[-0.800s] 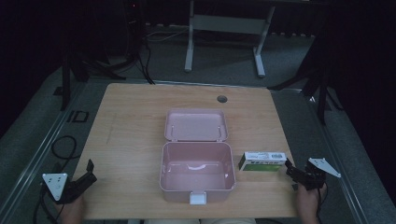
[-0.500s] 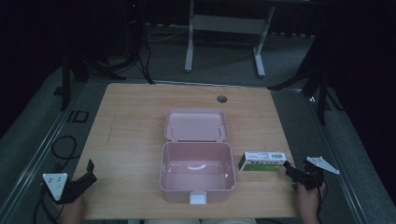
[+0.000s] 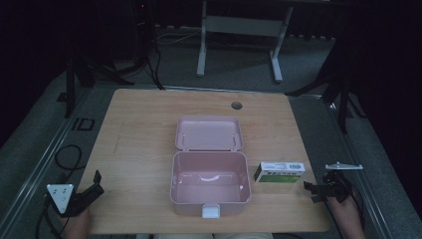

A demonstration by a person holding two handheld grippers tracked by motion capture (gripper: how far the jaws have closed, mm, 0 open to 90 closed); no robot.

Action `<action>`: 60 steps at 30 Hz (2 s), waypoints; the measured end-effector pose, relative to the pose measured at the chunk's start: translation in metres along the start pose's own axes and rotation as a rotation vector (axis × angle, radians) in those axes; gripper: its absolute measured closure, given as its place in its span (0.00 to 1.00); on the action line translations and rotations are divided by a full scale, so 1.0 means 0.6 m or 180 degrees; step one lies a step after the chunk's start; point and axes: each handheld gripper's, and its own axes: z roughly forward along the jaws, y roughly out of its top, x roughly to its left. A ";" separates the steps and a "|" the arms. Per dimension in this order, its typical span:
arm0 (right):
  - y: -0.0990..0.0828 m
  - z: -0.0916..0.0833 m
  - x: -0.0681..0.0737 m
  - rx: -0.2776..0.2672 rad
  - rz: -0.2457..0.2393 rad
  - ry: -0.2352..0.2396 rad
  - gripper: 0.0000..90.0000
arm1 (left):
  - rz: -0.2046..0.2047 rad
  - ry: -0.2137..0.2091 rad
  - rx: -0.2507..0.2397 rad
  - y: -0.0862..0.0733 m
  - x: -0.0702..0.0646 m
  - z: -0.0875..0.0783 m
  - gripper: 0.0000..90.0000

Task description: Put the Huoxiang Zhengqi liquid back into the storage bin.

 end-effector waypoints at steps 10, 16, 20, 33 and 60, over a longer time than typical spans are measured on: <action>0.000 -0.001 0.032 0.0622 -0.0700 0.0289 0.13 | 0.0034 -0.0013 0.0020 0.000 -0.001 0.001 0.02; 0.002 0.004 0.059 0.1020 -0.1163 0.0516 0.13 | 0.0031 -0.0039 0.0027 0.000 -0.001 0.001 0.02; 0.006 0.010 0.076 0.1195 -0.1436 0.0620 0.13 | 0.0031 -0.0046 0.0031 0.000 -0.001 0.001 0.02; 0.025 0.013 0.123 0.1745 -0.2021 0.0858 0.14 | 0.0044 -0.0057 0.0041 0.000 -0.001 0.003 0.02; 0.054 0.002 0.257 0.2021 -0.3595 0.1083 0.23 | 0.0061 -0.0116 0.0073 0.000 -0.001 0.004 0.02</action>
